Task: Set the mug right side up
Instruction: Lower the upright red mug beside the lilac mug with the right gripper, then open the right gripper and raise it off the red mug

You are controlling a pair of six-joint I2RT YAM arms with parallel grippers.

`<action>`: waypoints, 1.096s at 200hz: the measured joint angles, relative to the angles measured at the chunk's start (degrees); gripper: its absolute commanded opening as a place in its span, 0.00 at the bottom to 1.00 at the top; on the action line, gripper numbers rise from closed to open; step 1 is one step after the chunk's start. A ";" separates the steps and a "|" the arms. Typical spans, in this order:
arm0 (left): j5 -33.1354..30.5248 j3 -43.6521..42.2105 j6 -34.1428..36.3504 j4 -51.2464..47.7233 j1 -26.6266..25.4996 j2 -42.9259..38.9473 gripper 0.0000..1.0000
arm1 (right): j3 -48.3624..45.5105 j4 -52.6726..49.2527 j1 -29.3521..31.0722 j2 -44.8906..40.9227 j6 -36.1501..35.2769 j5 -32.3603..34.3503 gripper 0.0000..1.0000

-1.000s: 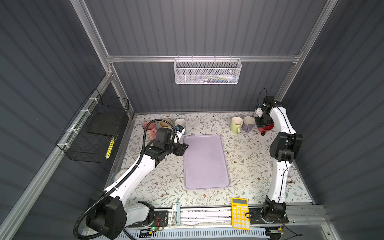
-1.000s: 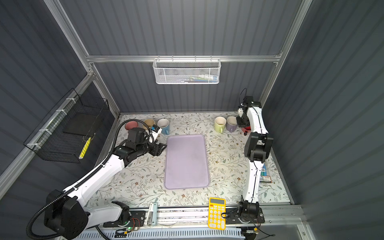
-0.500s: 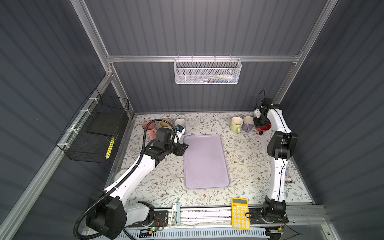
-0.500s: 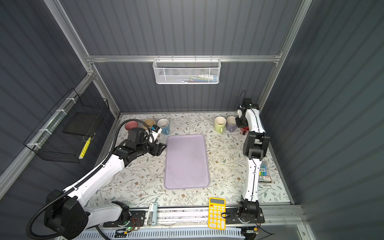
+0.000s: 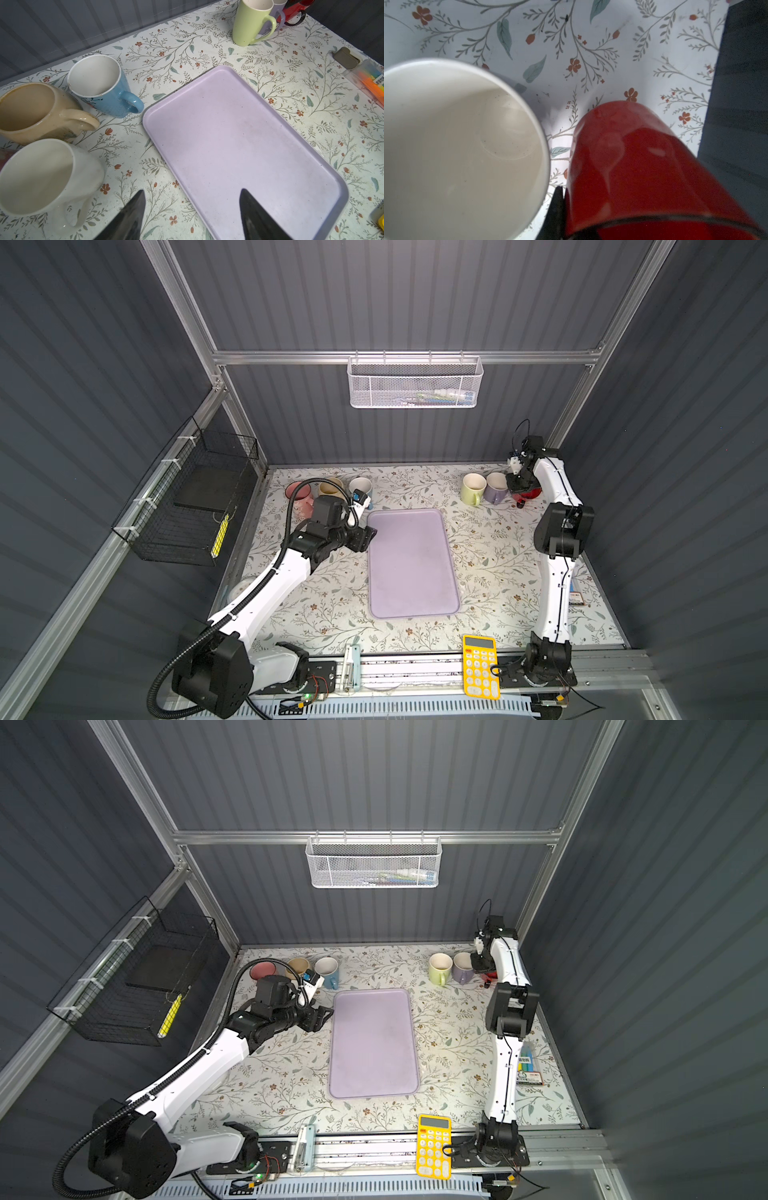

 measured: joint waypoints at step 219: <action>0.00 0.00 0.02 -0.02 0.00 0.09 0.71 | 2.03 1.38 0.24 0.04 0.04 0.79 0.27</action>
